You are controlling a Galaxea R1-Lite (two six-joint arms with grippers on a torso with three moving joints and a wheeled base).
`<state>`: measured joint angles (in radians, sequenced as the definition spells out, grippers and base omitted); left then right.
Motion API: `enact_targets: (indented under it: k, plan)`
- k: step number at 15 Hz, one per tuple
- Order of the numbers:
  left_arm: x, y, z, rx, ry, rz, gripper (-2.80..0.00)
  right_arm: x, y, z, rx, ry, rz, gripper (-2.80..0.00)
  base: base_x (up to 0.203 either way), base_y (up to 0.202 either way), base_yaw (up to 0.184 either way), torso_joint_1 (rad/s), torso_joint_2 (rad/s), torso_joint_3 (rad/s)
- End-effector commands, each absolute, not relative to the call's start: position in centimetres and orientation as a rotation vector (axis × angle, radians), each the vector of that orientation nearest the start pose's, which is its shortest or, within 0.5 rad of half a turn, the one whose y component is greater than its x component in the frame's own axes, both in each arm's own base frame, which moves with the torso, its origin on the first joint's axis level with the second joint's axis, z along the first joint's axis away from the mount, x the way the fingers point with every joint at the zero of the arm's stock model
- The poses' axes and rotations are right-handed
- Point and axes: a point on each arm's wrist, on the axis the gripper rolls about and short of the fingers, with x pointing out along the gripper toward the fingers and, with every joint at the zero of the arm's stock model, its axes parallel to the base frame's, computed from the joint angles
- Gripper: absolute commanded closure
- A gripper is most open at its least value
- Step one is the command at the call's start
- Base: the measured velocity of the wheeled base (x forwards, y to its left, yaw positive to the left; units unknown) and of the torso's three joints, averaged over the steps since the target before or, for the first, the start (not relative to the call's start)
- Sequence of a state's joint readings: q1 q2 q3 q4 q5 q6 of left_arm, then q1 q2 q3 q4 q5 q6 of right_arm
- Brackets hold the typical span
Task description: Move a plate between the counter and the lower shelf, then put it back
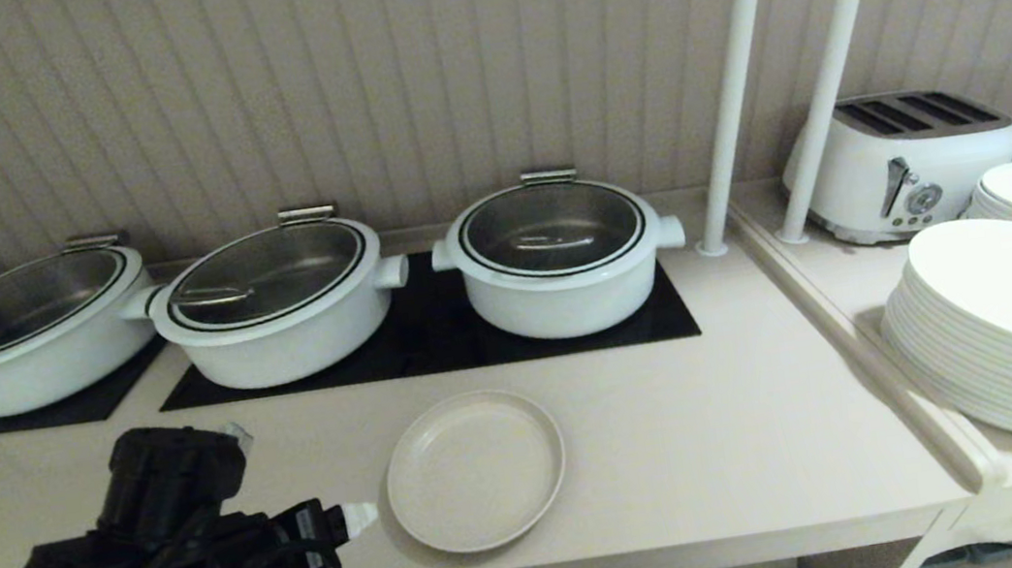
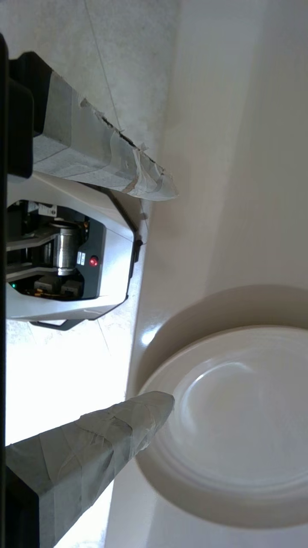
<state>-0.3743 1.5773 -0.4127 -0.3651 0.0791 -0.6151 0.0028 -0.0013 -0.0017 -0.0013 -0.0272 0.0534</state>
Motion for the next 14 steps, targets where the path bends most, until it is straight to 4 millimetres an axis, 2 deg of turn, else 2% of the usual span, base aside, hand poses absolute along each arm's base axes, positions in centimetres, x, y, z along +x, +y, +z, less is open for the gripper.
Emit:
enact_targets:
  k: [1, 7, 12, 13, 14]
  plan:
    - [19.2, -7.3, 10.4, -0.413, 0.799, -0.038, -2.8, -2.3, -0.1, 7.6, 0.054, -0.004, -0.024, 0.0, 0.0, 0.0, 0.0, 0.0, 0.0, 0.0]
    - [17.3, -6.6, 10.2, -0.412, 0.802, -0.039, -2.8, -2.3, -0.1, 7.6, 0.054, -0.004, -0.024, 0.0, 0.0, 0.0, 0.0, 0.0, 0.0, 0.0]
    - [16.5, -6.3, 10.9, -0.411, 0.763, -0.058, -2.8, -2.3, -0.1, 7.6, 0.054, -0.004, -0.024, 0.0, 0.0, 0.0, 0.0, 0.0, 0.0, 0.0]
    - [16.3, -6.2, 11.0, -0.405, 0.754, -0.065, 0.0, -2.3, -0.1, 7.6, 0.054, -0.004, -0.024, 0.0, 0.0, 0.0, 0.0, 0.0, 0.0, 0.0]
    - [16.1, -6.1, 11.2, -0.406, 0.742, -0.07, 0.0, -2.3, -0.1, 7.6, 0.054, -0.004, -0.024, 0.0, 0.0, 0.0, 0.0, 0.0, 0.0, 0.0]
